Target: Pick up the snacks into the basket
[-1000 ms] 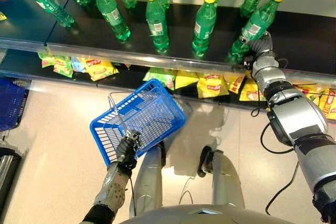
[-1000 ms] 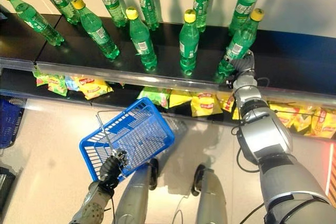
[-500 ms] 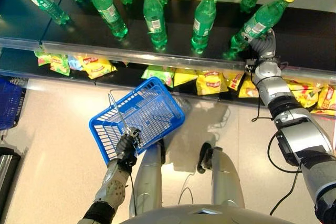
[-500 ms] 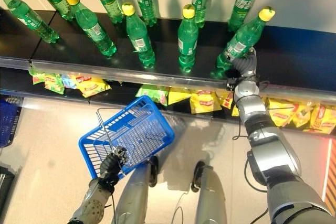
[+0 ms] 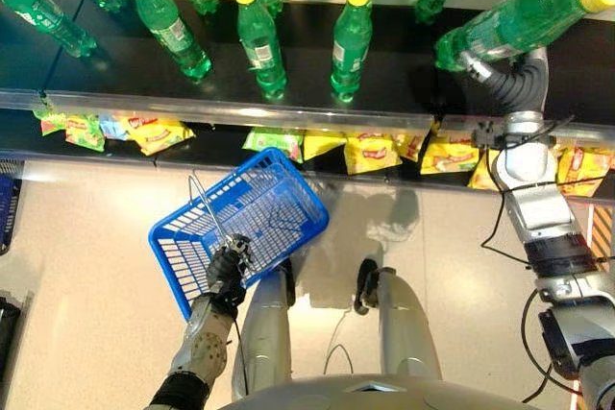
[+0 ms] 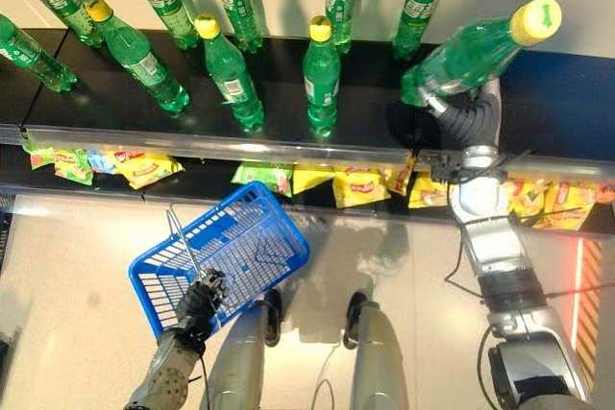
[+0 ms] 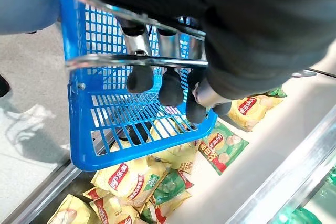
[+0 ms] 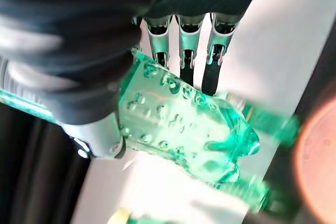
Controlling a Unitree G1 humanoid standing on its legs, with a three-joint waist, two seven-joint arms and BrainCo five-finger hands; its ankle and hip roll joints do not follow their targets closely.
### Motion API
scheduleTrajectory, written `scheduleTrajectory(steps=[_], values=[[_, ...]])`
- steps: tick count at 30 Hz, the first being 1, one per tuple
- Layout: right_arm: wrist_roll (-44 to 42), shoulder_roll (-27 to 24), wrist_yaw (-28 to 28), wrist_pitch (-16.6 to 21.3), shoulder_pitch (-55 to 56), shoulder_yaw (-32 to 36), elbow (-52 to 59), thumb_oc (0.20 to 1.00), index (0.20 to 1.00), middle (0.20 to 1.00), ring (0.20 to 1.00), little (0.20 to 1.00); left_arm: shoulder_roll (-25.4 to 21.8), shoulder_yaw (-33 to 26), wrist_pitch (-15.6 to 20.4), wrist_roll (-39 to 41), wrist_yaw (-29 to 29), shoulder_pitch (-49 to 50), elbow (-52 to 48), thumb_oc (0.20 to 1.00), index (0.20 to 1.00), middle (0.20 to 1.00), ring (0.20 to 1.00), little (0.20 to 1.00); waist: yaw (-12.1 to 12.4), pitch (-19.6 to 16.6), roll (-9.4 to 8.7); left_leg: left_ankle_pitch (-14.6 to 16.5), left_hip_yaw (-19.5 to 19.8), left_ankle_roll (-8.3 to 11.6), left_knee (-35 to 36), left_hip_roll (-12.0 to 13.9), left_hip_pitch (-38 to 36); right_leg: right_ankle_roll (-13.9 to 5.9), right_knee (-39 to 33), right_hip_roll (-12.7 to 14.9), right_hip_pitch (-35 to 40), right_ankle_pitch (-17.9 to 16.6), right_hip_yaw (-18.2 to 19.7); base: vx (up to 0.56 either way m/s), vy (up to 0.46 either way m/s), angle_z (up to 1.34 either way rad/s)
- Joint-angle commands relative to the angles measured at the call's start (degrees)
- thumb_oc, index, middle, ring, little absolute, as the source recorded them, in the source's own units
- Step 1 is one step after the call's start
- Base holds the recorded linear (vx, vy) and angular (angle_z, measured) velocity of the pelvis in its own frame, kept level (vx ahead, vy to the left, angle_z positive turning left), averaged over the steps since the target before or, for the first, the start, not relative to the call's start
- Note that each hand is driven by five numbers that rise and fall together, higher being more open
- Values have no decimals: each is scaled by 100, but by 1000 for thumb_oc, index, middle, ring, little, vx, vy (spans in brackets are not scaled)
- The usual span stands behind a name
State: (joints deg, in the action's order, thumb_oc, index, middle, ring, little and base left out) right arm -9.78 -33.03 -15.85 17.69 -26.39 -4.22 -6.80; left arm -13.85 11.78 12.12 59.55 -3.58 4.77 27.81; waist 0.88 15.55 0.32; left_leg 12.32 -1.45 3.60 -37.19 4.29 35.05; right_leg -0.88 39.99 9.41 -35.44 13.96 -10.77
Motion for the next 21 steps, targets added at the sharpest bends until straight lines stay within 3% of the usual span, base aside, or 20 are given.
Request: scheduleTrajectory(steps=[1, 4, 6, 8, 9, 15, 21], values=[[-717, -92, 437, 685, -235, 102, 706, 200, 200, 200, 200, 200, -73, -22, 319, -19, -330, 239, -830, 200, 200, 200, 200, 200, 51, -473, -114, -348, -250, -571, 504, -302, -162, -305, -396, -159, 170, -546, -52, 0, 0, 0], [-1838, -58, 1450, 522, 415, -471, 1126, 200, 200, 200, 200, 200, -134, -2, 257, -15, -401, 283, -1018, 200, 200, 200, 200, 200, 39, -388, -192, -486, -217, -530, 710, -326, -210, -319, -582, -145, 247, -637, -79, -6, -9, 2], [-2609, -333, 2216, 253, 816, -1010, 1405, 200, 200, 200, 200, 200, -236, 13, 208, 14, -499, 364, -1310, 200, 200, 200, 200, 200, 64, -302, -268, -624, -177, -472, 917, -359, -266, -331, -753, -130, 347, -697, -137, -21, -51, 6], [-2908, -428, 2522, 108, 933, -1226, 1465, 200, 200, 200, 200, 200, -266, 22, 173, -6, -546, 387, -1365, 200, 200, 200, 200, 200, 79, -278, -299, -672, -157, -455, 1005, -373, -292, -336, -819, -131, 382, -708, -157, -4, -51, 15], [-3124, -762, 2916, -119, 1030, -1570, 1626, 200, 200, 200, 200, 200, -351, 7, 120, -25, -633, 490, -1585, 200, 200, 200, 200, 200, 127, -223, -341, -745, -119, -424, 1110, -397, -336, -341, -880, -123, 444, -712, -213, 6, -51, 23], [-3422, -968, 3243, -354, 833, -2185, 1556, 200, 200, 200, 200, 200, -535, 84, 105, 35, -771, 551, -1974, 200, 200, 200, 200, 200, 288, -87, -392, -838, 23, -398, 1176, -470, -347, -353, -869, -48, 515, -701, -365, 8, -45, 19], [-3083, -461, 3159, -472, 45, -2839, 902, 200, 200, 200, 200, 200, -694, 163, 100, 78, -785, 458, -2385, 200, 200, 200, 200, 200, 560, 47, -372, -904, 198, -395, 1180, -533, -221, -353, -820, 39, 496, -676, -559, -15, -48, 17]])
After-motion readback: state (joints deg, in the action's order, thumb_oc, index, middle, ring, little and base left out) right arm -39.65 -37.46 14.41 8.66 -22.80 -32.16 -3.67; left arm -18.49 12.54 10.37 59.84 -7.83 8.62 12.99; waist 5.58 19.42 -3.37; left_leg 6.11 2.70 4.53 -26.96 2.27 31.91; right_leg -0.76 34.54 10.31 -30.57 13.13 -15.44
